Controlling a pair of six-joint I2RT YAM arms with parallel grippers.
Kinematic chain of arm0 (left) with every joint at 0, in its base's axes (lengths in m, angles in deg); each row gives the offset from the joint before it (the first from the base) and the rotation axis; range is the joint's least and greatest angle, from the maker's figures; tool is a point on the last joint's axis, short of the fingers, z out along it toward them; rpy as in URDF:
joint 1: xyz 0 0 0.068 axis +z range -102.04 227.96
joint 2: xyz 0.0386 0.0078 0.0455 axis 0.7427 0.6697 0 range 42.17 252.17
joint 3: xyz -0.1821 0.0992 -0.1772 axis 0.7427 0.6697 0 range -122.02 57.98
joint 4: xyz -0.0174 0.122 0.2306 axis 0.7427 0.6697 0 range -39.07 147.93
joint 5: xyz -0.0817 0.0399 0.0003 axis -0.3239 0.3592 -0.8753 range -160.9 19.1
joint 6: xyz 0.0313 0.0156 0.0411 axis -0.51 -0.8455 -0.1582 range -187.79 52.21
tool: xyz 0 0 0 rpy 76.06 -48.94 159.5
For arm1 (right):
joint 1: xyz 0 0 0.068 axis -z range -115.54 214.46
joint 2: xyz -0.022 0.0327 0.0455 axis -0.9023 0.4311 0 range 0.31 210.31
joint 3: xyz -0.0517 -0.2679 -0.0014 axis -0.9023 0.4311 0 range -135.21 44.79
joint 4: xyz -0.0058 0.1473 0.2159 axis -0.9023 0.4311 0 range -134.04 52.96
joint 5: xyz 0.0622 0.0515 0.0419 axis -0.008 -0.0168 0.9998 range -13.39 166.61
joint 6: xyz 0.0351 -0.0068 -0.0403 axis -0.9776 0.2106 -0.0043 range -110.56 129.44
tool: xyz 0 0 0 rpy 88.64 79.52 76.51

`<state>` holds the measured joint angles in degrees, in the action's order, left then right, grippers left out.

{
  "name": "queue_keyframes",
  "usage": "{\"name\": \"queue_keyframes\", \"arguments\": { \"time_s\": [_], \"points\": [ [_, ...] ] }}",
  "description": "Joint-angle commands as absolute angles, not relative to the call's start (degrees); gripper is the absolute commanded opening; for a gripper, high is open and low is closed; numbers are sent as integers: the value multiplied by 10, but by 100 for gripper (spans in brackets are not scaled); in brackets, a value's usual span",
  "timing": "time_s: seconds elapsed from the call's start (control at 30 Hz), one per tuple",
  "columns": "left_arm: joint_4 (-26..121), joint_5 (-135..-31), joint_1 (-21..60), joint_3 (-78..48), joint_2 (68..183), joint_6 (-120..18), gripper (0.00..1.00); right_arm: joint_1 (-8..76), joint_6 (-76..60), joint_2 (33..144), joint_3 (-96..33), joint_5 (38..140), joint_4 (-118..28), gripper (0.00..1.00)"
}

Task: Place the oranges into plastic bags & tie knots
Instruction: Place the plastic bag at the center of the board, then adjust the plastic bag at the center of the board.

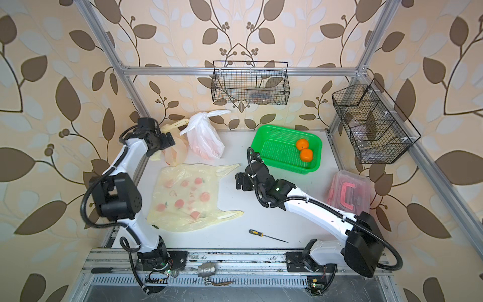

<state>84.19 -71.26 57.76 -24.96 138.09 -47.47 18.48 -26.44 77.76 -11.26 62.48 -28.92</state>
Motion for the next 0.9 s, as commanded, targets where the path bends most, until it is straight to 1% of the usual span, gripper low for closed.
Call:
{"name": "queue_keyframes", "arguments": {
  "time_s": [0.0,0.03,0.13,0.17,0.27,0.37,0.43,0.53,0.63,0.67,0.73,0.77,0.87],
  "points": [
    [752,-774,564,-152,1271,-377,99,184,-290,808,-107,712,-349,89],
    [778,-754,540,-150,1258,-393,99,190,-291,818,-108,743,-358,88],
    [873,-585,394,-153,1229,-419,99,222,-317,831,-89,825,-411,83],
    [893,-560,360,-150,1229,-411,99,236,-330,829,-79,841,-429,80],
    [936,-539,286,-137,1242,-349,99,282,-358,815,-49,866,-463,76],
    [970,-482,216,-137,1287,-294,99,314,-354,789,-36,856,-448,75],
    [970,-470,181,-135,1311,-275,99,328,-341,769,-30,844,-429,75],
    [933,-499,144,-126,1342,-298,99,346,-329,751,-21,846,-411,75],
    [920,-564,142,-140,1394,-291,99,355,-324,736,-11,848,-404,75],
    [914,-567,141,-141,1406,-288,95,355,-323,733,-10,850,-403,75],
    [920,-548,140,-150,1437,-276,78,356,-326,726,-6,854,-404,75],
    [931,-536,140,-157,1449,-273,73,355,-328,723,-4,856,-405,75],
    [966,-500,140,-182,1482,-270,71,354,-330,716,1,857,-405,75]
  ]
}}
